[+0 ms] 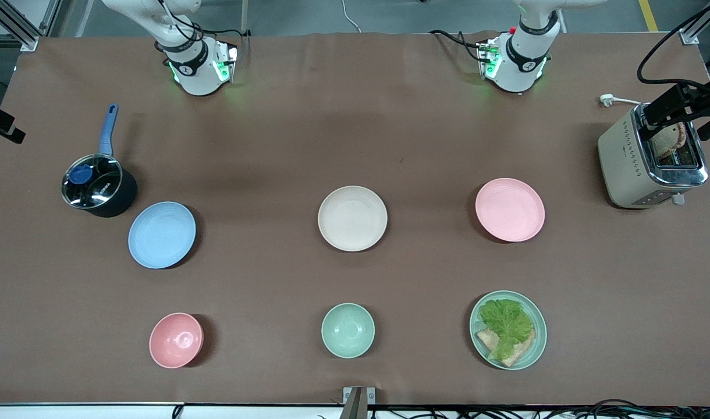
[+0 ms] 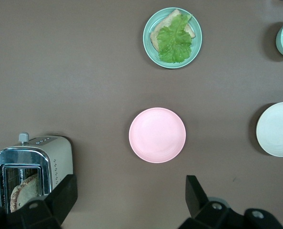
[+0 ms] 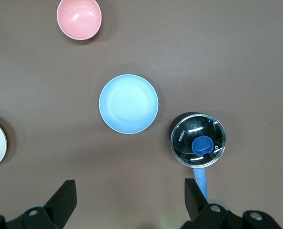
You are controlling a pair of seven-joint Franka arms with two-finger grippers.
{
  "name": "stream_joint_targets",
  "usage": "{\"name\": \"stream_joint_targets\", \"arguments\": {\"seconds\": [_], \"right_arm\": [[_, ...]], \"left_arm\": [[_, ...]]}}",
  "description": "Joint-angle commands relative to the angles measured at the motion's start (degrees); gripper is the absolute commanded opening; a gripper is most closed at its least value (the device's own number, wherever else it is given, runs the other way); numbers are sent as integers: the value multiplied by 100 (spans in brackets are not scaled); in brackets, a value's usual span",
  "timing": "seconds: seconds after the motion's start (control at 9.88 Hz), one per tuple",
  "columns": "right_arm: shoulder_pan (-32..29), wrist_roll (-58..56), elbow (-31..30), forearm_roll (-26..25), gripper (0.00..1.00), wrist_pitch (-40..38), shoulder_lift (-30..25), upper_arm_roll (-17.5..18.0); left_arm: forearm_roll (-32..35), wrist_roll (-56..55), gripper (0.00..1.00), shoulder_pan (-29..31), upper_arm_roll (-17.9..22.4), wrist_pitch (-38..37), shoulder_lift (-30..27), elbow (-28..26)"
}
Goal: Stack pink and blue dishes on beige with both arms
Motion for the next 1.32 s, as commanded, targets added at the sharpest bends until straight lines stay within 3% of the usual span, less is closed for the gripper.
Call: {"name": "stream_joint_targets", "arguments": {"seconds": [0.0,0.41,0.61,0.81,1.01,1.22], "right_arm": [[-18,-56,-60,-57,100,-1,-46,7],[-18,-169,-7,-74,100,235,244,7],[-61,-476,-86,13,100,465,480,-28],[-280,-617,-392,547,100,745,954,-37],[-640,-1493,-1023,917,100,1620,1184,-37],[-738,-2109,-1726,1418,100,2552,1499,-72]], "left_arm": [[12,-86,100,9,-23,-31,-70,-254],[-84,19,100,9,30,-48,0,-350],[-400,150,100,-26,187,545,53,-1119],[-612,465,100,-18,215,1389,88,-2156],[-621,1044,100,-18,232,2495,420,-3071],[-630,1659,100,17,232,3270,991,-3469]]}}
